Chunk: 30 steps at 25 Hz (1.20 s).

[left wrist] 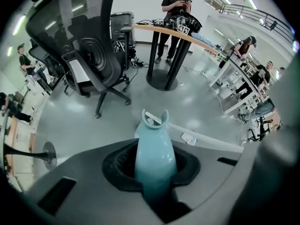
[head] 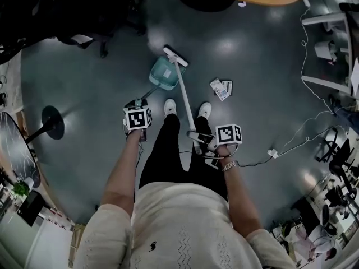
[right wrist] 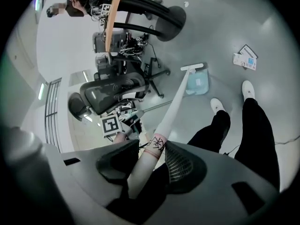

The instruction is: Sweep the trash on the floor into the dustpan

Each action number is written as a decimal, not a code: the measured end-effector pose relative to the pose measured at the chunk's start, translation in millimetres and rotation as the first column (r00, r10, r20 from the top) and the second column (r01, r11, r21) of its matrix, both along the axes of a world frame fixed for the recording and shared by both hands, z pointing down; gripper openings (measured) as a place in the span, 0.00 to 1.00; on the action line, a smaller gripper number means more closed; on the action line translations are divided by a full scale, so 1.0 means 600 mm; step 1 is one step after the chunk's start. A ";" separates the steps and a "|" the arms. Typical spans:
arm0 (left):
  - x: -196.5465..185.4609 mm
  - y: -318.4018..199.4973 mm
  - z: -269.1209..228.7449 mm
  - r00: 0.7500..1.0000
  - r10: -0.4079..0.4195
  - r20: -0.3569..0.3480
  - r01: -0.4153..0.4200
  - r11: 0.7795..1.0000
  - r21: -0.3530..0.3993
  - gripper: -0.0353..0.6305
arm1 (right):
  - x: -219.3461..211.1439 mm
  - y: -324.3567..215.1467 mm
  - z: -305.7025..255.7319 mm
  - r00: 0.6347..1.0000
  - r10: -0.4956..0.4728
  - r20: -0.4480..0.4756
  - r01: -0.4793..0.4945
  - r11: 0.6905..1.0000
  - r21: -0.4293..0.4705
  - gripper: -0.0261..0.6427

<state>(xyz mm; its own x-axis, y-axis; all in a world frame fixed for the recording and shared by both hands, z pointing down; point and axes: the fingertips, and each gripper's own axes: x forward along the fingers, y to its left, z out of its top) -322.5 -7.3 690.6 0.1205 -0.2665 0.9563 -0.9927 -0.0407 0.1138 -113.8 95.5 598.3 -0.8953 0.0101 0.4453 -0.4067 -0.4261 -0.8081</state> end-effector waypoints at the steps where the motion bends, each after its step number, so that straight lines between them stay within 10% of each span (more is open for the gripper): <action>1: 0.001 -0.004 0.002 1.000 0.015 -0.002 -0.015 1.000 0.005 0.19 | -0.011 0.017 -0.006 1.000 -0.013 0.001 0.013 1.000 -0.010 0.31; 8: 0.001 0.010 0.014 0.997 0.075 -0.027 -0.074 0.997 0.034 0.19 | -0.026 0.124 -0.042 0.994 -0.111 -0.014 0.110 0.993 -0.035 0.31; 15: 0.002 0.033 -0.013 0.990 0.132 -0.057 -0.130 0.990 0.052 0.19 | 0.022 0.129 -0.091 0.997 0.074 0.007 -0.074 0.997 -0.018 0.31; 26: 0.120 0.118 -0.061 0.895 0.446 0.013 -0.446 0.892 0.076 0.19 | 0.206 0.204 -0.138 0.924 0.378 0.061 -0.381 0.922 0.070 0.31; 30: 0.177 0.154 -0.058 0.892 0.453 0.008 -0.452 0.889 0.069 0.19 | 0.318 0.224 -0.118 0.915 0.402 0.004 -0.400 0.909 0.115 0.31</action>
<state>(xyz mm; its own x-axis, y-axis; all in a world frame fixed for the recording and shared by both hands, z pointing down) -216.1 84.8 655.8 0.2509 -0.2446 0.9366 -0.8639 -0.4932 0.1026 77.3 229.7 527.6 -0.8049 -0.3987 0.4395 -0.2359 -0.4645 -0.8536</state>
